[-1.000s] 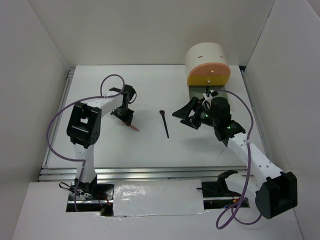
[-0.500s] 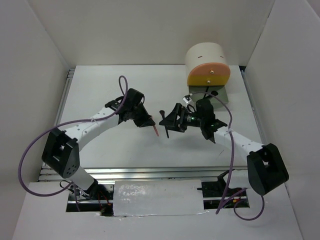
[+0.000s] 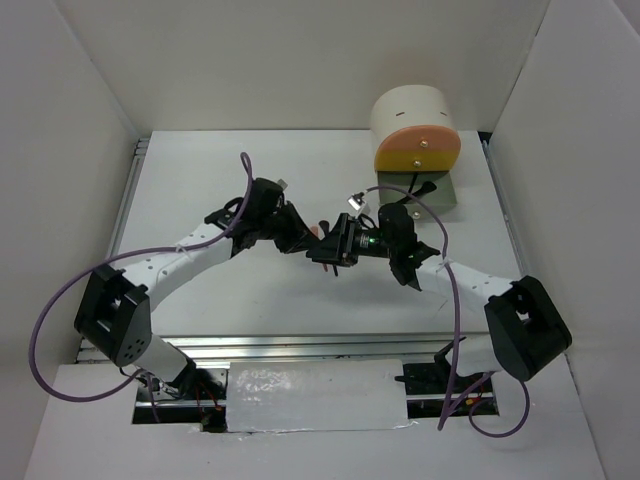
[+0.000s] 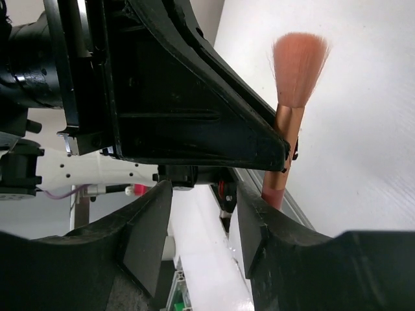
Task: Organize the makeup
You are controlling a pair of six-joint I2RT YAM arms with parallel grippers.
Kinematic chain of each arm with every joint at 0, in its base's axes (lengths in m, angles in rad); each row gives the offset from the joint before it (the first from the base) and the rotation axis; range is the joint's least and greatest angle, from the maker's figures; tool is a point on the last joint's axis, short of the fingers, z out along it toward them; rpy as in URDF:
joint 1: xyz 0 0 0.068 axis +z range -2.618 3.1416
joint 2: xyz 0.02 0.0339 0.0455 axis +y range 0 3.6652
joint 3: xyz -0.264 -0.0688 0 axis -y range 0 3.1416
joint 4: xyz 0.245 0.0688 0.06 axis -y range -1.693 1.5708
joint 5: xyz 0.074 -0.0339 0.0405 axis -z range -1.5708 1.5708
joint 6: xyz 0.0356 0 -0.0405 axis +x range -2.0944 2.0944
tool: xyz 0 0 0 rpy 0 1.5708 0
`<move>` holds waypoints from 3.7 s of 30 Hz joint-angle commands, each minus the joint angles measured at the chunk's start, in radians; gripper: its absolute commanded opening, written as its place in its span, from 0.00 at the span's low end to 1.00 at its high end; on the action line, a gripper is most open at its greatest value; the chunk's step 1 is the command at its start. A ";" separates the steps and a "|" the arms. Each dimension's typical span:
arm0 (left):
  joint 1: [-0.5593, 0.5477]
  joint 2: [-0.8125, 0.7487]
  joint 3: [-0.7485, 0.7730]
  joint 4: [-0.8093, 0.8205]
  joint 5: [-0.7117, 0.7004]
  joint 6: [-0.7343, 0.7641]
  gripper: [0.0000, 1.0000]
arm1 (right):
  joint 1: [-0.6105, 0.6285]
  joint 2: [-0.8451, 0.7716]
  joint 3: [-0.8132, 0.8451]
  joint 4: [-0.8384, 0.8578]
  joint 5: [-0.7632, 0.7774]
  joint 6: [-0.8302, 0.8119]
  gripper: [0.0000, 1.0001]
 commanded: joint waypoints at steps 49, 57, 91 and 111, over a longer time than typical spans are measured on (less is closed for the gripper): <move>-0.007 -0.018 0.422 -0.297 -0.210 0.103 0.99 | -0.004 0.002 0.152 -0.273 0.267 -0.088 0.00; -0.007 0.017 0.596 -0.503 -0.389 0.189 0.99 | -0.071 -0.048 0.365 -0.763 0.932 0.036 0.00; -0.050 0.454 0.651 -0.515 -0.353 0.307 0.99 | -0.470 0.172 0.663 -0.872 0.692 -0.067 0.83; -0.112 1.037 1.116 -0.853 -0.581 0.220 0.62 | -0.415 -0.209 0.325 -0.743 0.467 -0.037 0.84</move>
